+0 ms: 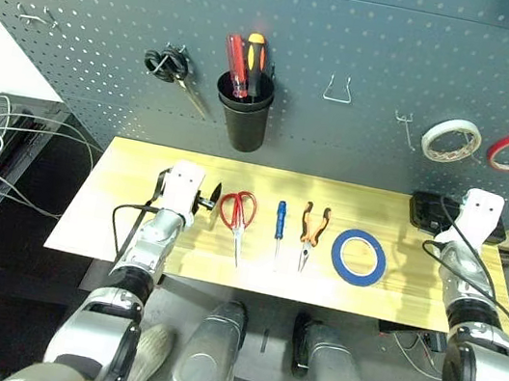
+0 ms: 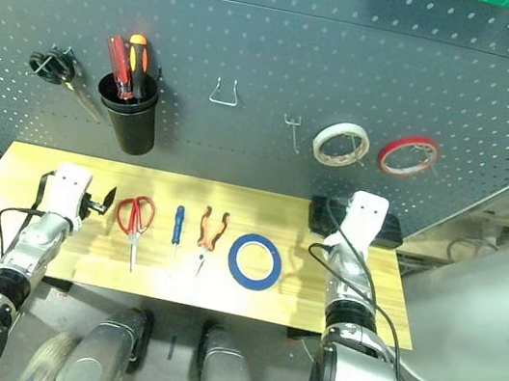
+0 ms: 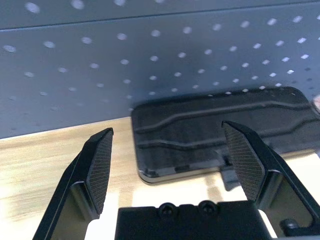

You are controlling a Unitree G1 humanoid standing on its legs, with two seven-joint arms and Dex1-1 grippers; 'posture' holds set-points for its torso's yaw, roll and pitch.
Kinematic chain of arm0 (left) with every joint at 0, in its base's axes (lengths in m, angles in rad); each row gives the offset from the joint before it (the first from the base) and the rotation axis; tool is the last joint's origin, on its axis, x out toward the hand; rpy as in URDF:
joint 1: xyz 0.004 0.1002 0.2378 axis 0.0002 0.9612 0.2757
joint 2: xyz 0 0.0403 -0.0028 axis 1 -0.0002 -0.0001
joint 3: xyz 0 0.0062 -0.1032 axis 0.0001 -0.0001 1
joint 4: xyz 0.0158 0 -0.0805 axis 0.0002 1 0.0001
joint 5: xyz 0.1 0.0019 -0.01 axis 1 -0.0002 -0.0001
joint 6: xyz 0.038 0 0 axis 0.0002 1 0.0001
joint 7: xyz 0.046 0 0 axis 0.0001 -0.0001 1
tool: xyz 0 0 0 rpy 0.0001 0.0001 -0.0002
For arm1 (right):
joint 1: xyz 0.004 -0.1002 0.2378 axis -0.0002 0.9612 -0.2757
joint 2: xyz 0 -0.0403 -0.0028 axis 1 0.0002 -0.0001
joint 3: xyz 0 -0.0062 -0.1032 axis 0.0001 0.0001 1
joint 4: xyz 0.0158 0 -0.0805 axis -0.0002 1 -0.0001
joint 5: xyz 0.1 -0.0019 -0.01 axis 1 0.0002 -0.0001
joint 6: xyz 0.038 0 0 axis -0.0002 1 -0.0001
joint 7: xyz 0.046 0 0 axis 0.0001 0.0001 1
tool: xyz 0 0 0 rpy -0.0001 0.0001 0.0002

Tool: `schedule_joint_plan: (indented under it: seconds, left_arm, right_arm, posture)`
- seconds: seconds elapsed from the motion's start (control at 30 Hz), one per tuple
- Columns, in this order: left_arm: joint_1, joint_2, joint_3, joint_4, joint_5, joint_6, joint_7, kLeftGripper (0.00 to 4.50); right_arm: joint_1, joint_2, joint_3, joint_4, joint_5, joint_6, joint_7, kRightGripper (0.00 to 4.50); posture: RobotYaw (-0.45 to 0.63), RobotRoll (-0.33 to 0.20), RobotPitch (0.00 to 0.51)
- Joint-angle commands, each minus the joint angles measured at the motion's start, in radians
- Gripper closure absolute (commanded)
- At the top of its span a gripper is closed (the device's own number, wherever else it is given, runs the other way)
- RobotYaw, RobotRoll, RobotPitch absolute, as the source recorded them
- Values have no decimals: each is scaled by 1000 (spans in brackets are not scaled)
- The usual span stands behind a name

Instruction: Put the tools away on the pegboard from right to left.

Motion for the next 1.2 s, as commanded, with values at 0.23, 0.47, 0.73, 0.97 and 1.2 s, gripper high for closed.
schedule_joint_plan:
  seconds: [0.23, 0.47, 0.73, 0.97, 1.2]
  left_arm:
    - [52, 5, 7, -79, -17, 37, -14, 32]
    - [93, 17, -66, -236, -3, 82, -170, 32]
    - [121, 28, -164, -392, 43, 95, -269, 32]
    - [114, 22, -241, -438, 78, 126, -337, 32]
    - [124, 33, -306, -471, 92, 130, -431, 32]
  right_arm:
    - [-16, -8, 26, 38, -12, -22, 108, 0]
    - [46, 3, 69, -94, -8, 116, 207, 0]
    - [143, 33, 155, -226, -31, 292, 277, 0]
    - [148, 30, 208, -243, -52, 418, 308, 0]
    - [138, 19, 241, -191, -92, 492, 302, 0]
  posture:
    - [128, 0, 221]
    - [134, 0, 217]
    - [158, 0, 204]
    - [163, 0, 194]
    - [173, 0, 199]
